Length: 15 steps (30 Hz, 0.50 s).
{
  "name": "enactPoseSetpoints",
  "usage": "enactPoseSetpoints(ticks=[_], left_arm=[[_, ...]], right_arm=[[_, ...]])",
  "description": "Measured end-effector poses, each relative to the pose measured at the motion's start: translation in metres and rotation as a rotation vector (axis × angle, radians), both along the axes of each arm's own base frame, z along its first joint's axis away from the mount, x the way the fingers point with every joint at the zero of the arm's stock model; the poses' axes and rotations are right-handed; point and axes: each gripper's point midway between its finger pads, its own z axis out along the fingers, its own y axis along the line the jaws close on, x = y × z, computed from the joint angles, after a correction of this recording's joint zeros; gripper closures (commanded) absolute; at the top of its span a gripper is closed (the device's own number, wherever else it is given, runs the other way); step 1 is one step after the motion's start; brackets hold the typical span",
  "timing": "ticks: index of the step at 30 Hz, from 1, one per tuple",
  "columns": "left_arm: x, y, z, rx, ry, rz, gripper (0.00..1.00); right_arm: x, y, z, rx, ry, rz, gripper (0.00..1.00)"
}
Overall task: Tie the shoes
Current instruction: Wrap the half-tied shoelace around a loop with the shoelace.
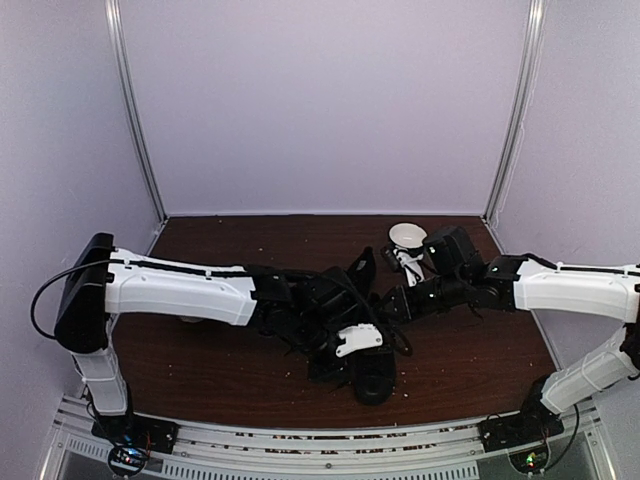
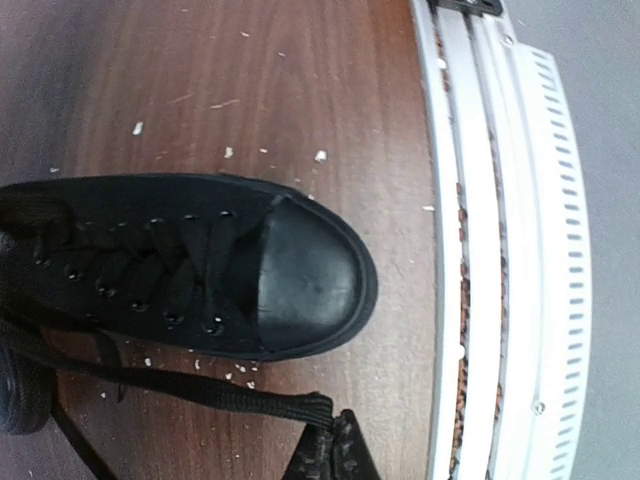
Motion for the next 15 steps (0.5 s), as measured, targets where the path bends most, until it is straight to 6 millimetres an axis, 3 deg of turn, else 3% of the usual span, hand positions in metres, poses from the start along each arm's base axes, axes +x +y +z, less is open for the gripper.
enactPoseSetpoints(ticks=[3, 7, 8, 12, 15], left_arm=[[-0.006, -0.004, 0.004, 0.019, 0.021, -0.076, 1.00], [-0.007, -0.033, 0.023, -0.037, 0.019, -0.175, 1.00], [-0.007, -0.043, 0.036, -0.073, 0.007, -0.201, 1.00], [-0.001, -0.073, 0.041, -0.121, -0.019, -0.255, 1.00], [0.005, -0.081, 0.035, -0.119, -0.051, -0.261, 1.00]], right_arm=[[0.002, -0.001, 0.001, 0.003, 0.000, -0.002, 1.00], [0.004, -0.002, 0.000, 0.003, 0.005, -0.008, 1.00], [0.005, -0.002, 0.000, 0.003, 0.006, -0.010, 1.00], [0.006, -0.003, -0.002, 0.002, 0.011, -0.011, 1.00], [0.006, -0.002, -0.004, 0.001, 0.017, -0.008, 1.00]])
